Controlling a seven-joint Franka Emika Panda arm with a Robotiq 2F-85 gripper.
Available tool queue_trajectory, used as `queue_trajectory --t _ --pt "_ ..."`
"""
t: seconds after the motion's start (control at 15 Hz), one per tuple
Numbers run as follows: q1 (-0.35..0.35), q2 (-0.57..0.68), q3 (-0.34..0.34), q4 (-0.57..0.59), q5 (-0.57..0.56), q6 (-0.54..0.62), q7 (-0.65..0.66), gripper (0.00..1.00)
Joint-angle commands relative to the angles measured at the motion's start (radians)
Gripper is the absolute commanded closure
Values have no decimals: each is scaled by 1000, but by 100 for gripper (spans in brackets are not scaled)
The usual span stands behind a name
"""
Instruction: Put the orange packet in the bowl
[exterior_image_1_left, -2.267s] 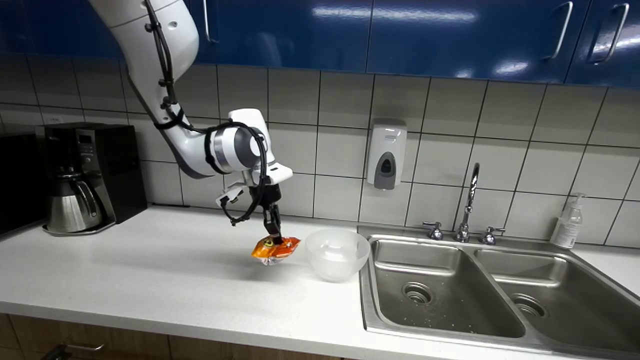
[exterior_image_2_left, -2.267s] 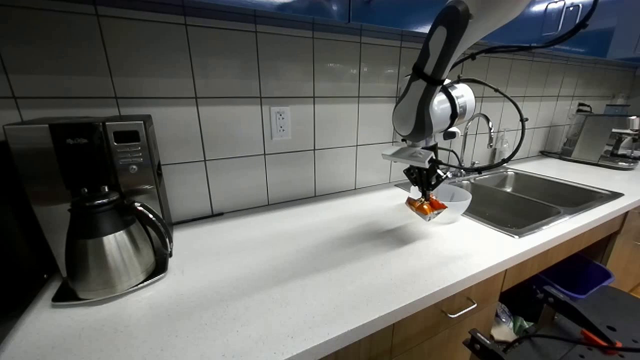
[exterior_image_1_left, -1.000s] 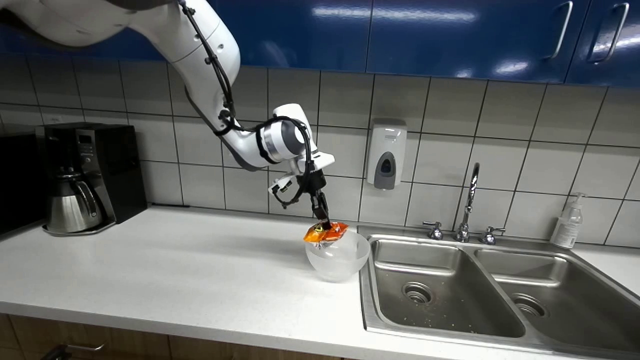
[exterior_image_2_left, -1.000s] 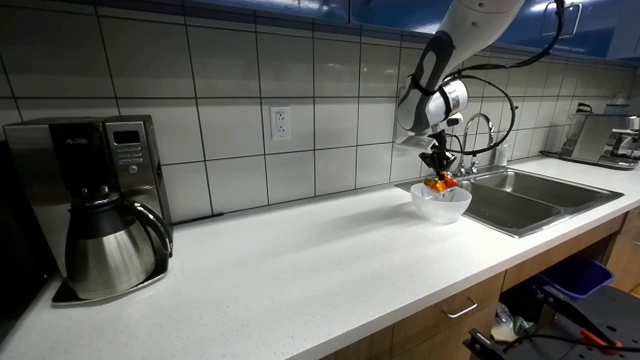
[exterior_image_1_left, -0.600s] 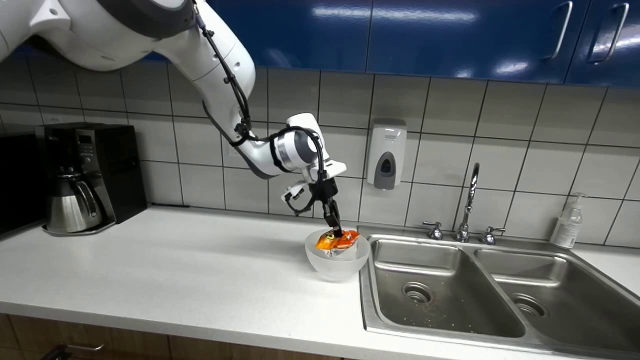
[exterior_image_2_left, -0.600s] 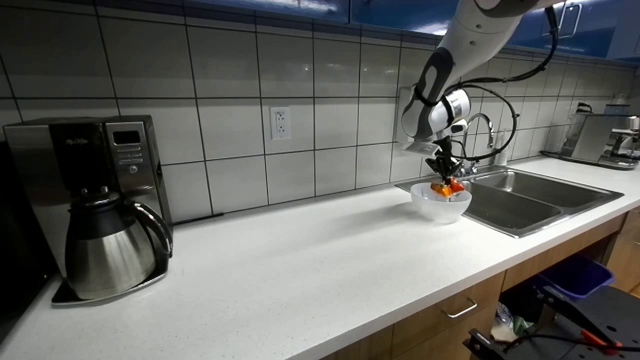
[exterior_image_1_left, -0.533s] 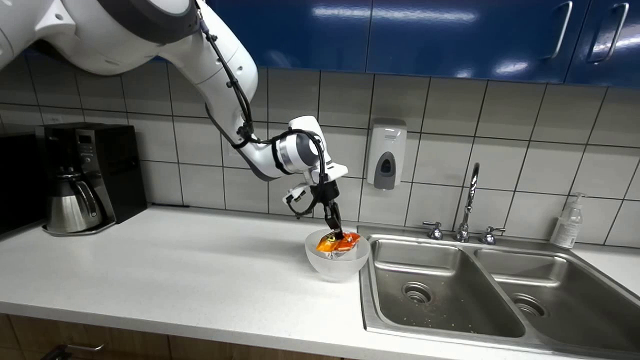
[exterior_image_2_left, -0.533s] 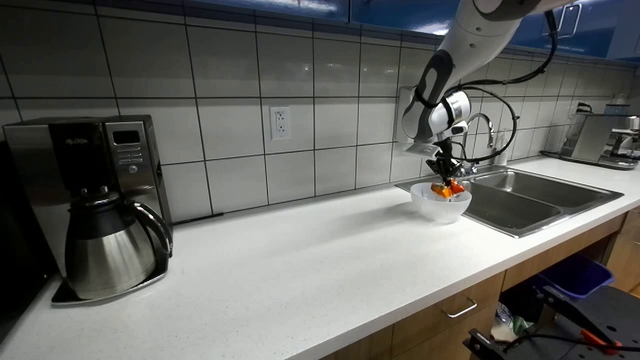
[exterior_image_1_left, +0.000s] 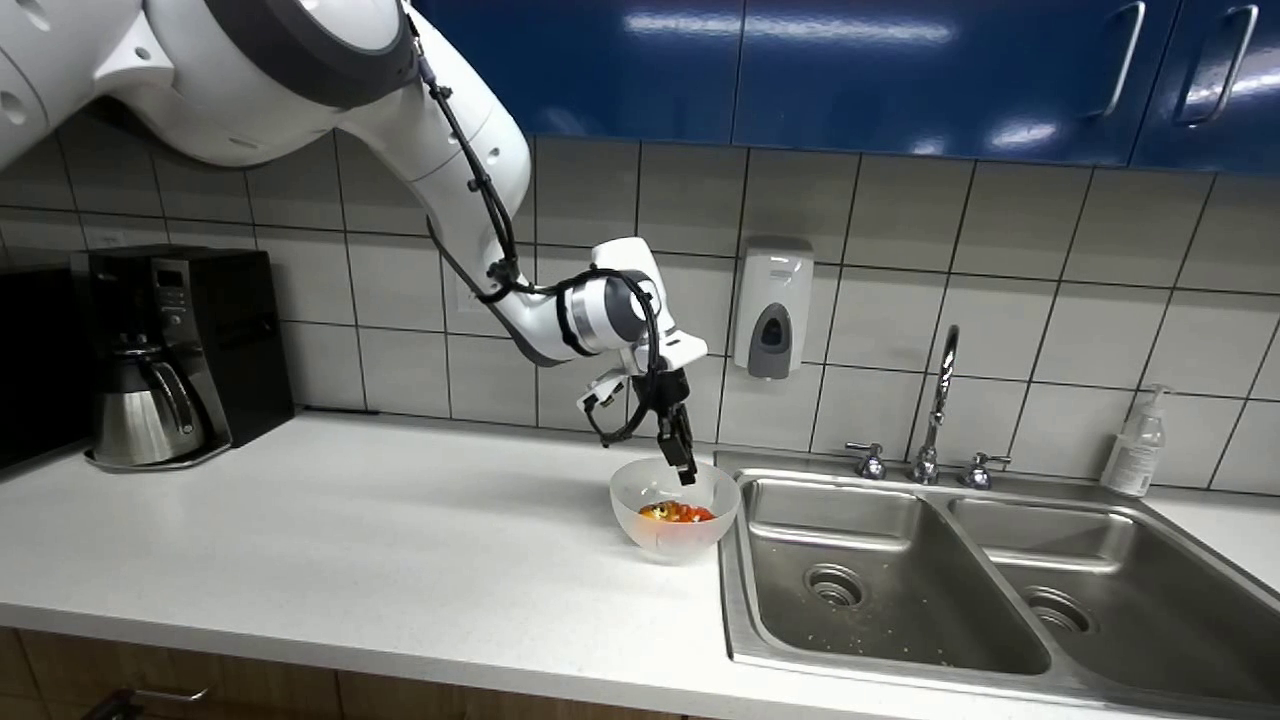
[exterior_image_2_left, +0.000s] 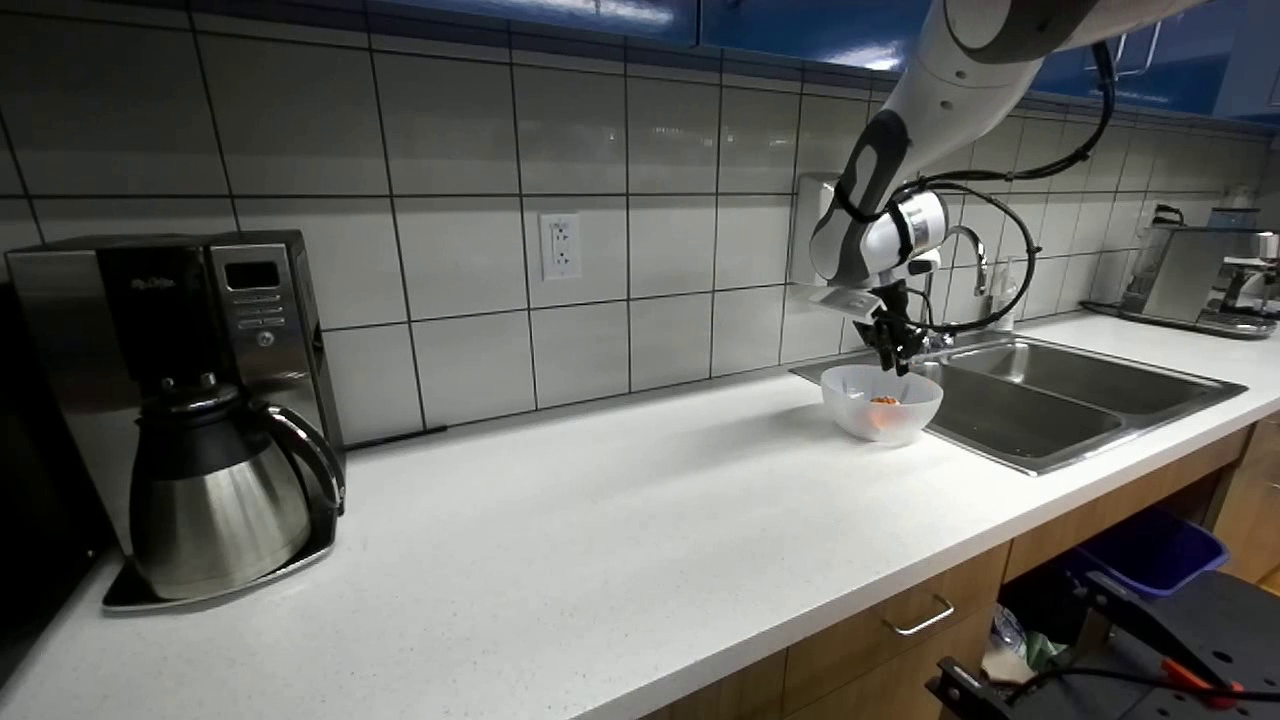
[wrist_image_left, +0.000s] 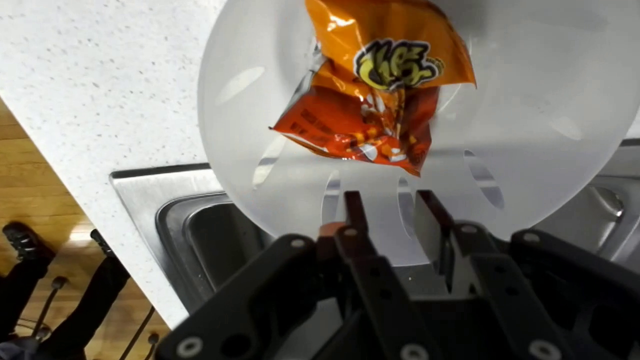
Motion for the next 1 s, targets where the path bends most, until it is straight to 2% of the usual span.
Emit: queue_trajectory --t 0.0,0.2,0.33,0.73,0.93 --pt "-6 -83 31 -89 9 48 -59 36" --pt "12 -152 58 -189 -8 73 -164 12" --pt "35 -211 73 -290 -14 114 -228 1" --pt "166 -396 67 -604 -66 216 -325 0" --pt "180 -513 108 -767 -76 249 -432 0"
